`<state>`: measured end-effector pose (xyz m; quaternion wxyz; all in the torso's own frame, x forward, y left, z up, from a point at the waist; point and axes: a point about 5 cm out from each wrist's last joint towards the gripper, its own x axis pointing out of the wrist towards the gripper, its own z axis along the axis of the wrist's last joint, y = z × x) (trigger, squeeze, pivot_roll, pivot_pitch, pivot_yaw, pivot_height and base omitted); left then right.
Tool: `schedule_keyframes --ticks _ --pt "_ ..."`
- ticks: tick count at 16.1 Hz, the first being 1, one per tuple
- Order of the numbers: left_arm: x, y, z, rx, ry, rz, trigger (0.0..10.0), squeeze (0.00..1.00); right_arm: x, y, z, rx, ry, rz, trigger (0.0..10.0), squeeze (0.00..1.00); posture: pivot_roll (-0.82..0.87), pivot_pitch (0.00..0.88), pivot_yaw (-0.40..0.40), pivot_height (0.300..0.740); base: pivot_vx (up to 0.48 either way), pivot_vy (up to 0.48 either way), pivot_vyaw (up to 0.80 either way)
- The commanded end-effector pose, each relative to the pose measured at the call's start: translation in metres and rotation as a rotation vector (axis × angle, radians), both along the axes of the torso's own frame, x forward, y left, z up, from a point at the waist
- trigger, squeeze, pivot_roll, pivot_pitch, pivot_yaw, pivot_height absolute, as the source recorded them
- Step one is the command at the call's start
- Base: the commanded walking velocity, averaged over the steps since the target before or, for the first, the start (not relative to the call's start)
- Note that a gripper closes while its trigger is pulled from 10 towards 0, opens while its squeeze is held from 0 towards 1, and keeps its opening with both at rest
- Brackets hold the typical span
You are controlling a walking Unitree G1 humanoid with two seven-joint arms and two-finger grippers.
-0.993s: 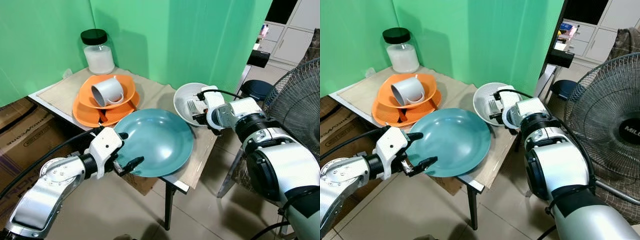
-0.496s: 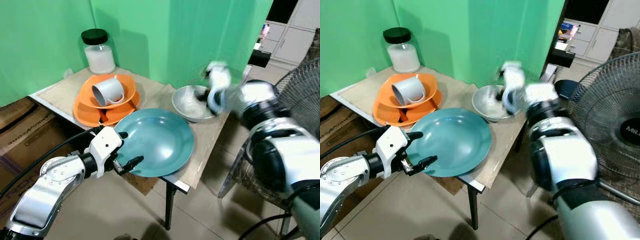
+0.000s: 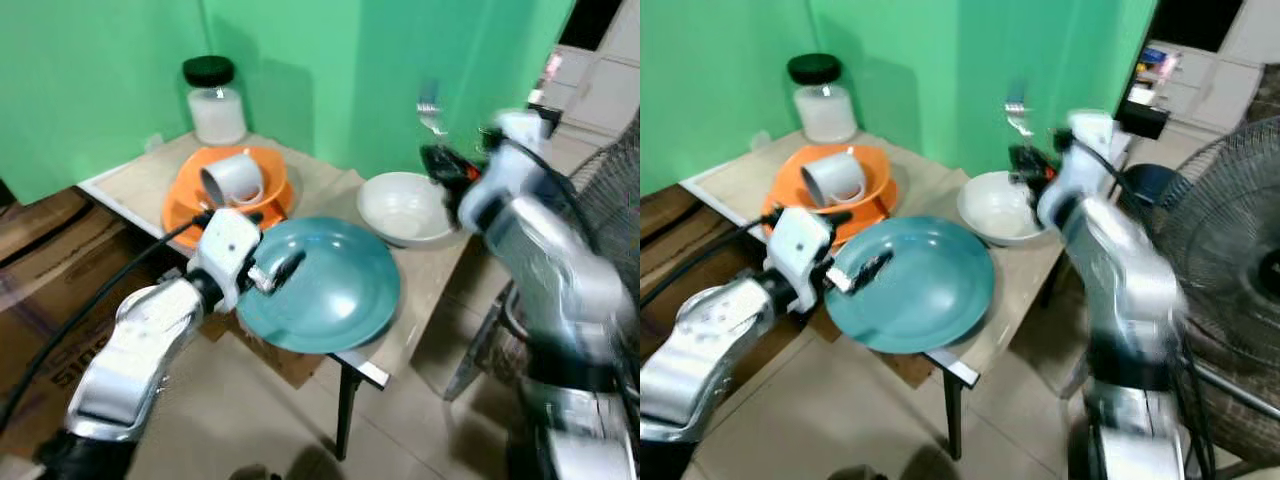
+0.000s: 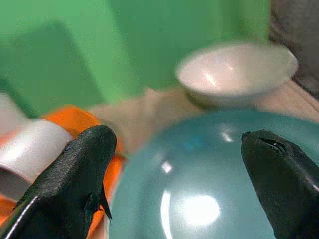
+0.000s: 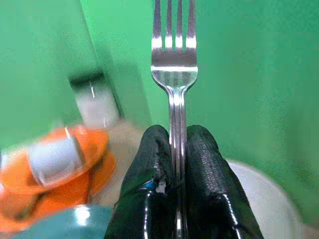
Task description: Setting the table
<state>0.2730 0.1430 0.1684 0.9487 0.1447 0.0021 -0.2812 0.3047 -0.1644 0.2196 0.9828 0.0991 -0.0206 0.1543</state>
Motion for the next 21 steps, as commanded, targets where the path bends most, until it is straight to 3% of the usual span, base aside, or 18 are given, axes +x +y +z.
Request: schedule_keyframes --ticks 1,2,3,7,12,15,17,21 --pt "0.000 0.001 0.007 -0.014 -0.046 0.042 10.0 0.00 -0.023 0.002 0.017 0.026 -0.097 -0.013 10.0 0.00 0.01 0.000 0.049 0.740 0.000 0.000 0.00" --pt "-0.001 0.000 0.007 -0.029 -0.046 0.064 10.0 0.00 -0.032 0.002 0.012 0.016 -0.096 -0.031 10.0 0.00 0.01 0.000 0.059 0.740 0.000 0.000 0.00" --pt "-0.005 -0.001 0.004 -0.047 -0.041 0.105 10.0 0.00 -0.059 -0.003 0.004 -0.037 -0.125 -0.115 10.0 0.00 0.00 0.000 0.057 0.740 0.000 0.000 0.00" --pt "-0.012 -0.001 0.000 -0.045 -0.049 0.172 10.0 0.00 -0.084 -0.014 -0.017 -0.061 -0.065 -0.278 10.0 0.00 -0.01 0.000 0.019 0.740 0.000 0.000 -0.20" --pt "-0.013 0.002 0.002 -0.042 -0.064 0.222 10.0 0.00 -0.082 -0.006 -0.019 -0.076 -0.092 -0.301 10.0 0.00 0.02 0.000 -0.018 0.740 0.000 0.000 -0.80" --pt "-0.010 0.008 0.004 -0.053 -0.061 0.267 10.0 0.00 -0.074 0.005 -0.032 -0.086 -0.006 -0.194 10.0 0.00 0.03 0.000 -0.030 0.740 0.000 0.000 -0.80" --pt "-0.014 0.018 -0.001 -0.058 -0.026 0.336 10.0 0.00 -0.071 0.009 -0.041 -0.116 0.035 -0.203 10.0 0.00 0.04 0.000 -0.050 0.740 0.000 0.000 -0.80" --pt "-0.010 0.014 0.000 -0.095 -0.018 0.364 10.0 0.00 -0.064 0.002 -0.046 -0.162 0.064 -0.244 10.0 0.00 0.03 0.000 -0.056 0.740 0.000 0.000 -0.80"
